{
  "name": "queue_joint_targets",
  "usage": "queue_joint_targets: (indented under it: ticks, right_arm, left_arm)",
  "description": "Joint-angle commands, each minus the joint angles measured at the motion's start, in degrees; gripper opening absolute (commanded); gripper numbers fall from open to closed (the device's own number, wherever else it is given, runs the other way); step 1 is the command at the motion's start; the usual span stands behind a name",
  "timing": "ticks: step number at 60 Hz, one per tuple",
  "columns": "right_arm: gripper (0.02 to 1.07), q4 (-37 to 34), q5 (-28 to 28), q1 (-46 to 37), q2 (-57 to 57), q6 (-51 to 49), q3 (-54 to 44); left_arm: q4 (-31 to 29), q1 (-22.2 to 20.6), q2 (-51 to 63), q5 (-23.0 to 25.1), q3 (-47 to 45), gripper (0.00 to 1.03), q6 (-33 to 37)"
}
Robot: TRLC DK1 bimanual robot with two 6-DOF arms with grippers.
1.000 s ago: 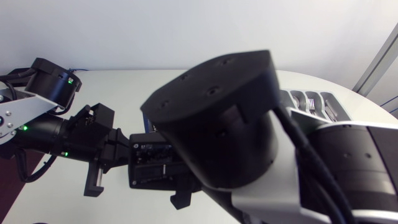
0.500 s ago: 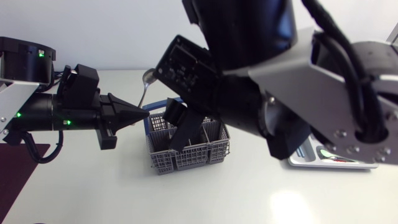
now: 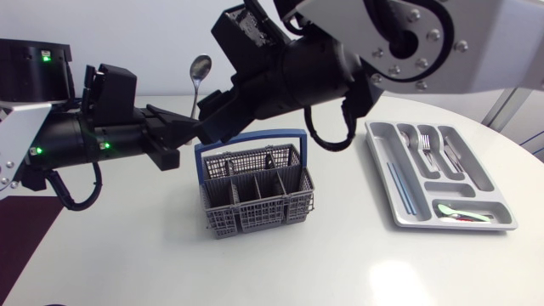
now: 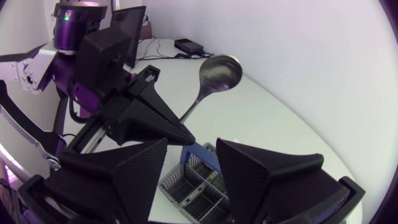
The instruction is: Unload the cutlery basket into the drawer organizer.
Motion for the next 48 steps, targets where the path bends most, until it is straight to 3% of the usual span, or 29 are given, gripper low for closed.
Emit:
queue_joint_targets:
  ticks: [1,32,48]
  right_arm:
    - [0.56,-0.81,-2.18,-0.87,2.21,3.79,2.57]
    - [0.40,-0.20,-12.03,-6.32,8.45,11.08,9.87]
    - [0.28,-0.46,-12.73,-5.97,9.95,11.70,11.80]
  left_arm:
    - [1.68,-1.29,1.31,-1.40,-0.51,0.03,-2.38]
    - [7.22,-2.78,3.68,-4.04,0.19,0.03,-7.92]
    - [8.54,-2.87,5.18,-4.30,0.63,0.03,-8.53]
